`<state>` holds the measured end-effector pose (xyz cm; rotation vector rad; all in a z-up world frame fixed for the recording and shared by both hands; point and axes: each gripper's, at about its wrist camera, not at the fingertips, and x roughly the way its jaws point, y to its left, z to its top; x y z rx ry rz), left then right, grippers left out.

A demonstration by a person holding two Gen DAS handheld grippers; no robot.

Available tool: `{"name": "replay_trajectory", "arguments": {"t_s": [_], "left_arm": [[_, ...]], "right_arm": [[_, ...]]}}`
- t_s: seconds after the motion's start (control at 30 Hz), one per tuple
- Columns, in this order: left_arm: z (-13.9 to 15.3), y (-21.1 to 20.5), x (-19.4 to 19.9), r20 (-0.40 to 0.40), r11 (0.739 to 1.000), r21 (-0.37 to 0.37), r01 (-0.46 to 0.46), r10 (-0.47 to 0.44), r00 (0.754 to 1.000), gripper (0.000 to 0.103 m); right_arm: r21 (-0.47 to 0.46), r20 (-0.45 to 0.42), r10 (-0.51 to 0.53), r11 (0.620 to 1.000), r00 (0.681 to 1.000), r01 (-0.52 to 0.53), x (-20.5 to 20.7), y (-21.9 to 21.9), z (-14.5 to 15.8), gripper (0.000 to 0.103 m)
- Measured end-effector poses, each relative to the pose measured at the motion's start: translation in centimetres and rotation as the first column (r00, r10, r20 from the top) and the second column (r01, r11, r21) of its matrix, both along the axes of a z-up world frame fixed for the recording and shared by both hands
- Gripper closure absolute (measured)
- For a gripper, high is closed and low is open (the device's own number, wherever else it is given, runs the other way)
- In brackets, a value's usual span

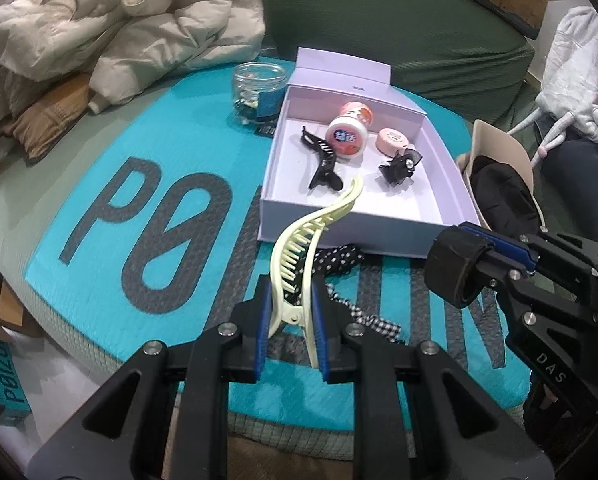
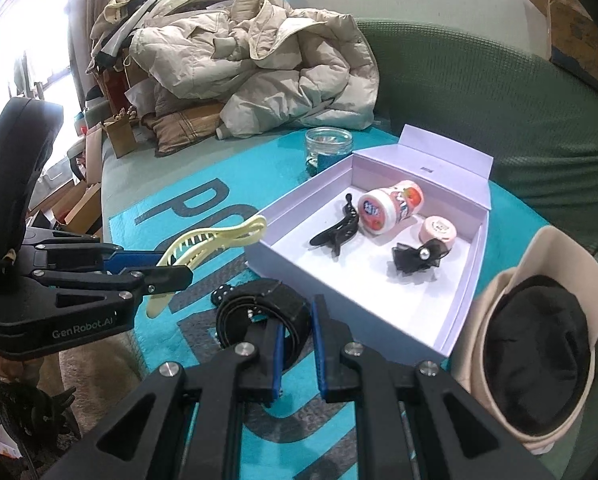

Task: Organize objects

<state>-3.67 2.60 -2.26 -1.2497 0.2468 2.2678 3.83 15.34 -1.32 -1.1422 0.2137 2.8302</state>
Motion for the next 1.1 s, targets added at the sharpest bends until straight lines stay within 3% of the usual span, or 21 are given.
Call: {"name": "replay_trajectory", "arguments": {"t_s": [0.37,1.1], "left_arm": [[0.5,3.1,-1.8,-0.007,0.999,-0.020,0.045,-0.045,0.999,0.085],[-1.8,8.8,-6.8,0.013,0.990,-0.047,0.132,-0.132,0.991,0.085]], "right_arm": [[-0.010,-0.002,-0.007,1.000,1.000,0.007,-1.5,2.9,0.0,0.091],[-0.031,0.099,-0.080,0.996,0.992,0.084,-5.9,8.6,-2.3,0.091]]}}
